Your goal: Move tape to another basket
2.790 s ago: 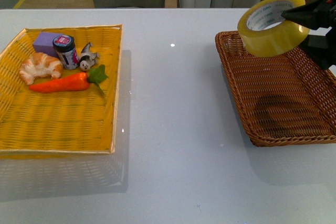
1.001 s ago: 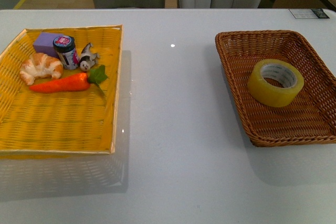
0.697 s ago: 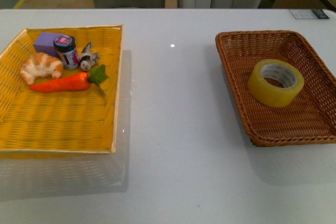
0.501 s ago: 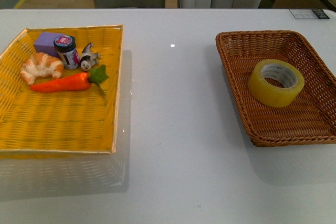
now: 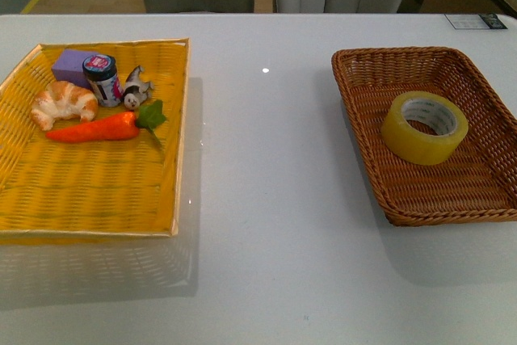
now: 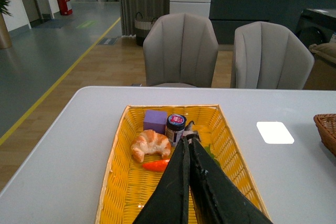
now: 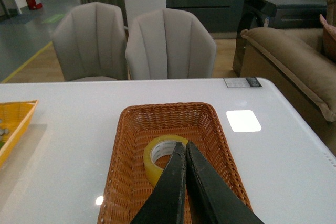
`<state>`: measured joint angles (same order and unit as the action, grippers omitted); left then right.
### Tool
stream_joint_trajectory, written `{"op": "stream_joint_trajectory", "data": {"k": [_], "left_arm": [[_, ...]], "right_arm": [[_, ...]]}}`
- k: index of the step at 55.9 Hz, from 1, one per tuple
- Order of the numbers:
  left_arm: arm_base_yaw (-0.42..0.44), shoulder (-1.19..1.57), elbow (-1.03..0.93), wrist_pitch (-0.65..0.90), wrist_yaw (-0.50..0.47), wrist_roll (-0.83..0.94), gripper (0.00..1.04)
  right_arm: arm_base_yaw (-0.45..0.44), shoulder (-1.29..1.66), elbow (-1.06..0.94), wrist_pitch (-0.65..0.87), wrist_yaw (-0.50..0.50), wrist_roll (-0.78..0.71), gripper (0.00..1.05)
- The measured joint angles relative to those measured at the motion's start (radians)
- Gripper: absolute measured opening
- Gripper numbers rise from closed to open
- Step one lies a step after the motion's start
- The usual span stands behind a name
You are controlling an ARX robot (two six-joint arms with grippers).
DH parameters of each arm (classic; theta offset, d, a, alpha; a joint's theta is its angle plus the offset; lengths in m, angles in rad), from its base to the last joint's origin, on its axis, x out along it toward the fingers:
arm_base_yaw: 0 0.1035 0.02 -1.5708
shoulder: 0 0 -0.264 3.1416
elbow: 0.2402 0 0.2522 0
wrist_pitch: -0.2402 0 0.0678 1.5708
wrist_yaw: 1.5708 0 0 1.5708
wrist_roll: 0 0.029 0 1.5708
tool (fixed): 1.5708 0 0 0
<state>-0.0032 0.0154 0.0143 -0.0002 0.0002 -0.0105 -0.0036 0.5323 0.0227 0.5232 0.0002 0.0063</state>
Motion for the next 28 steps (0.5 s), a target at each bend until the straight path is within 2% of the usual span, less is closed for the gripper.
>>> {"op": "stream_joint_trajectory", "data": {"k": [28], "left_arm": [[0.0,0.0,0.0,0.0,0.0,0.0,0.02]], "right_arm": [[0.0,-0.259,0.0,-0.25,0.0,0.0,0.02]]}}
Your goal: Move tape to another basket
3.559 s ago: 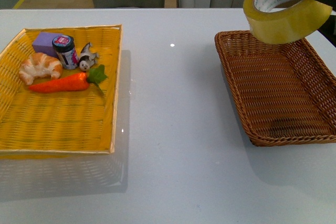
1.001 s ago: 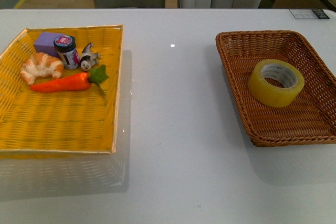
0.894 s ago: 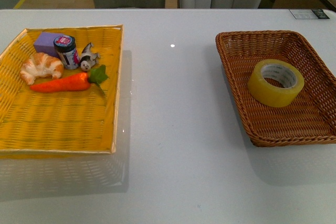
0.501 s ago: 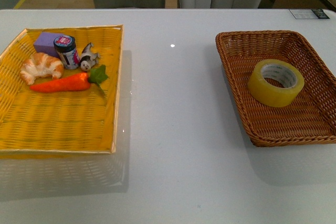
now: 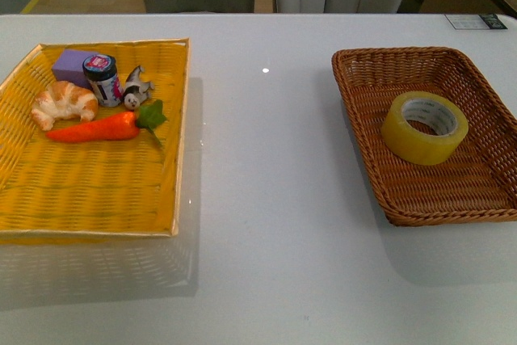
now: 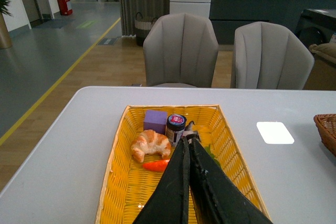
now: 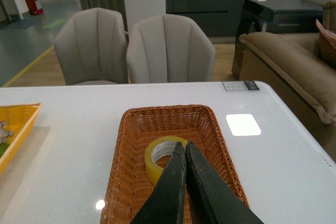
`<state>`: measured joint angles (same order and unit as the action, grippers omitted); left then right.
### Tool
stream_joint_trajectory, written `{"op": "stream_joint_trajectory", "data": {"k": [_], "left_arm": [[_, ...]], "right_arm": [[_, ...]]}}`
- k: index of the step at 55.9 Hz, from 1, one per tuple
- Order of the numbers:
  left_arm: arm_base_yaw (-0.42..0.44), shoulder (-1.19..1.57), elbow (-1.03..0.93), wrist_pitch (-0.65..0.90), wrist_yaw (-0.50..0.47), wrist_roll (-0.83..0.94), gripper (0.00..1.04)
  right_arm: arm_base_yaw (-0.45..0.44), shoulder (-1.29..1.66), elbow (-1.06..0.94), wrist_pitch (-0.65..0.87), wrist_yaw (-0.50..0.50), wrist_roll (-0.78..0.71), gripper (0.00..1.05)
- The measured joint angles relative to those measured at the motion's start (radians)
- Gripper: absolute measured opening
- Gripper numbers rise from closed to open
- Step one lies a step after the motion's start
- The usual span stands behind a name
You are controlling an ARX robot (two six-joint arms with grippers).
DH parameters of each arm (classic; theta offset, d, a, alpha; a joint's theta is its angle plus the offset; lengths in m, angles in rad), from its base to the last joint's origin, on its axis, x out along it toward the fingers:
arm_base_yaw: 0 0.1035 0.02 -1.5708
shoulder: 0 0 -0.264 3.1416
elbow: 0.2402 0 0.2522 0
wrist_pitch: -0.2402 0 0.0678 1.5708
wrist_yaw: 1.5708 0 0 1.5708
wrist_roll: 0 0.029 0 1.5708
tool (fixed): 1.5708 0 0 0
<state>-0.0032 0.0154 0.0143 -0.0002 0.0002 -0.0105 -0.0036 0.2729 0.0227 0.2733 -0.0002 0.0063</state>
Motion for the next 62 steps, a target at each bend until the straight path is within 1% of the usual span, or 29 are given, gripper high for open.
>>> {"op": "stream_joint_trajectory", "data": {"k": [17,19,21,35,38,40,44,45,48,49,50,52,53,61,62], "left_arm": [[0.0,0.0,0.0,0.0,0.0,0.0,0.02],[0.0,0.0,0.0,0.0,0.0,0.0,0.02],[0.0,0.0,0.0,0.0,0.0,0.0,0.02],[0.0,0.0,0.0,0.0,0.0,0.0,0.02],[0.0,0.0,0.0,0.0,0.0,0.0,0.02],[0.0,0.0,0.0,0.0,0.0,0.0,0.04],[0.0,0.0,0.0,0.0,0.0,0.0,0.18],[0.0,0.0,0.0,0.0,0.0,0.0,0.2],[0.0,0.0,0.0,0.0,0.0,0.0,0.31],[0.0,0.0,0.0,0.0,0.0,0.0,0.32],[0.0,0.0,0.0,0.0,0.0,0.0,0.38],[0.0,0.0,0.0,0.0,0.0,0.0,0.48],[0.0,0.0,0.0,0.0,0.0,0.0,0.5],[0.0,0.0,0.0,0.0,0.0,0.0,0.77],[0.0,0.0,0.0,0.0,0.0,0.0,0.78]], "right_arm": [[0.0,-0.095,0.0,-0.095,0.0,0.0,0.02],[0.001,-0.167,0.0,-0.194,-0.002,0.0,0.02],[0.002,-0.23,0.0,-0.258,0.001,0.0,0.02],[0.002,-0.266,0.0,-0.272,0.0,0.0,0.02],[0.002,-0.267,0.0,-0.272,0.0,-0.002,0.12],[0.002,-0.267,0.0,-0.272,0.0,-0.002,0.17],[0.002,-0.267,0.0,-0.272,0.0,-0.002,0.31],[0.002,-0.267,0.0,-0.272,0.0,-0.002,0.33],[0.002,-0.267,0.0,-0.272,0.0,-0.002,0.43],[0.002,-0.267,0.0,-0.272,0.001,-0.002,0.47],[0.002,-0.267,0.0,-0.272,0.0,-0.002,0.5],[0.002,-0.267,0.0,-0.272,0.001,-0.002,0.61],[0.002,-0.267,0.0,-0.272,0.0,-0.002,0.63],[0.002,-0.267,0.0,-0.272,0.001,-0.002,0.89],[0.002,-0.267,0.0,-0.272,0.0,-0.002,0.9]]}}
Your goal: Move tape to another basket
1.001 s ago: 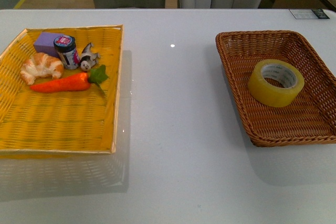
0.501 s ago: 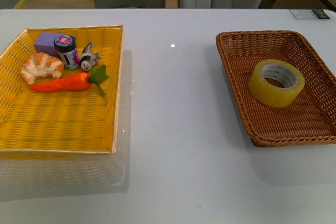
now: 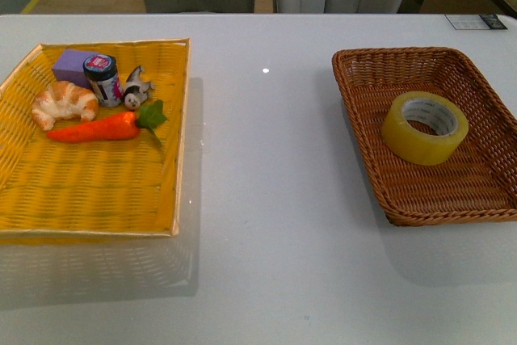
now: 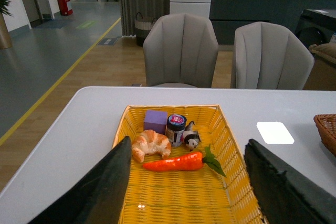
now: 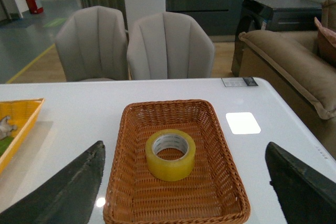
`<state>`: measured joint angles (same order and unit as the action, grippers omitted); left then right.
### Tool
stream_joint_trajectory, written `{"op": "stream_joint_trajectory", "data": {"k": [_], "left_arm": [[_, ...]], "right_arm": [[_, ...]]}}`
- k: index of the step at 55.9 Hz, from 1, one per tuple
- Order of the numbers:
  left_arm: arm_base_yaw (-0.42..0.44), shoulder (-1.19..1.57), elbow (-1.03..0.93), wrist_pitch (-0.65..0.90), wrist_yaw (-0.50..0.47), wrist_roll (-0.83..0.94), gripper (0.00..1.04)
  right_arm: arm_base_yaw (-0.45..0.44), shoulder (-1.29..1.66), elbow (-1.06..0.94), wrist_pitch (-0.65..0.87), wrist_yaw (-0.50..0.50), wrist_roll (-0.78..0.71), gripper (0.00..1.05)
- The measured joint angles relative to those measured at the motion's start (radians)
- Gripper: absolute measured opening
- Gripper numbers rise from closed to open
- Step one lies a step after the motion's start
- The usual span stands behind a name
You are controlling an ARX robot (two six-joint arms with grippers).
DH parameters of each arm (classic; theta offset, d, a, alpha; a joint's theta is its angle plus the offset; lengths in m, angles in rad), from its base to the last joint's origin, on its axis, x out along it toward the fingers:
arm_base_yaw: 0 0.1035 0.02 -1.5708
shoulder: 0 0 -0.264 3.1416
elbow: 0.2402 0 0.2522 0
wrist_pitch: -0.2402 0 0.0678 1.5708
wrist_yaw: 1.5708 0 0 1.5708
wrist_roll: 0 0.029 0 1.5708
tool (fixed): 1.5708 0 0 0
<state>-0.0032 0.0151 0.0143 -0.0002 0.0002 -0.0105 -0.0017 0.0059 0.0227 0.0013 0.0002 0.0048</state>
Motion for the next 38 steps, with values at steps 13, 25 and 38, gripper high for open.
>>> {"op": "stream_joint_trajectory", "data": {"k": [13,25,38], "left_arm": [[0.0,0.0,0.0,0.0,0.0,0.002,0.96],[0.0,0.0,0.0,0.0,0.0,0.002,0.96],[0.0,0.0,0.0,0.0,0.0,0.002,0.96]], "right_arm": [[0.0,0.0,0.0,0.0,0.0,0.0,0.96],[0.0,0.0,0.0,0.0,0.0,0.0,0.96],[0.0,0.0,0.0,0.0,0.0,0.0,0.96]]}}
